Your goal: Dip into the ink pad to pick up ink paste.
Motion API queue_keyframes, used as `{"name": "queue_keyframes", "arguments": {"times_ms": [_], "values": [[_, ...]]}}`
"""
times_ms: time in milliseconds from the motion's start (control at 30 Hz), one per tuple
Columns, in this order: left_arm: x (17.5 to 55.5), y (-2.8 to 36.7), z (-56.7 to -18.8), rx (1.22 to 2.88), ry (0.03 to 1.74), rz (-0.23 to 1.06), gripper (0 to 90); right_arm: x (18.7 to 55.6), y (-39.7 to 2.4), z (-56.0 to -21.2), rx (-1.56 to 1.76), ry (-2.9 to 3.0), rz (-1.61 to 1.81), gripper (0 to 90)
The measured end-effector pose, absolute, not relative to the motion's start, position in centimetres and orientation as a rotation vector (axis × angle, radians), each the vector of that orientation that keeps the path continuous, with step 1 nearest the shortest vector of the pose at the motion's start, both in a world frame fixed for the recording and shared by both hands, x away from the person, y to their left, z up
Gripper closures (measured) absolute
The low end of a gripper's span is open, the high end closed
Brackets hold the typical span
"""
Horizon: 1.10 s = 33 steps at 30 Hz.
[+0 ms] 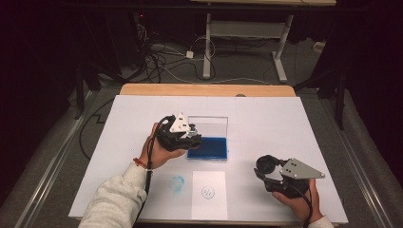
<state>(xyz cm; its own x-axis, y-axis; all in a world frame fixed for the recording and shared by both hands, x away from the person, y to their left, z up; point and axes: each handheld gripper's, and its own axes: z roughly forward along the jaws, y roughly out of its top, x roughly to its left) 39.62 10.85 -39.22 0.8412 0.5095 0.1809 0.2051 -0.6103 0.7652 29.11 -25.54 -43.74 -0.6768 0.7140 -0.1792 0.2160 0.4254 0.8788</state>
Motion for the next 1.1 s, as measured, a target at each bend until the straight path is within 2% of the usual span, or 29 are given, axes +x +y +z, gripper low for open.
{"name": "queue_keyframes", "arguments": {"times_ms": [1100], "values": [[36.8, 13.8, -36.9, 2.171, 0.474, 0.507, 55.0, 29.4, -25.6, -43.6, 0.799, 2.136, 1.231, 38.8]]}}
